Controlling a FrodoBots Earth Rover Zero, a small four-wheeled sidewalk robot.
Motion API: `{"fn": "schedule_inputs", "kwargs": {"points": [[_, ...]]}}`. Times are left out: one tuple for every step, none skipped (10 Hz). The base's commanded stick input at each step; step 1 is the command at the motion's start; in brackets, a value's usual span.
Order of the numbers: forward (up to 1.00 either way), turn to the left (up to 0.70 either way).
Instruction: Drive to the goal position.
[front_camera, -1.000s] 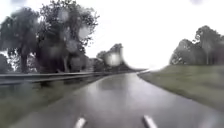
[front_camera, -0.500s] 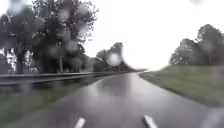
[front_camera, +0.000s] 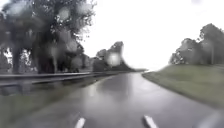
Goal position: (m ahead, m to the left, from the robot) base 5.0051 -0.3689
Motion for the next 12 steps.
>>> {"fn": "schedule_inputs", "kwargs": {"points": [[1.0,-0.4],[1.0,-0.31],[1.0,0.0],[1.0,0.0],[1.0,0.0],[1.0,0.0],[1.0,0.0],[1.0,0.0],[1.0,0.0],[1.0,0.0],[1.0,0.0],[1.0,0.0]]}}
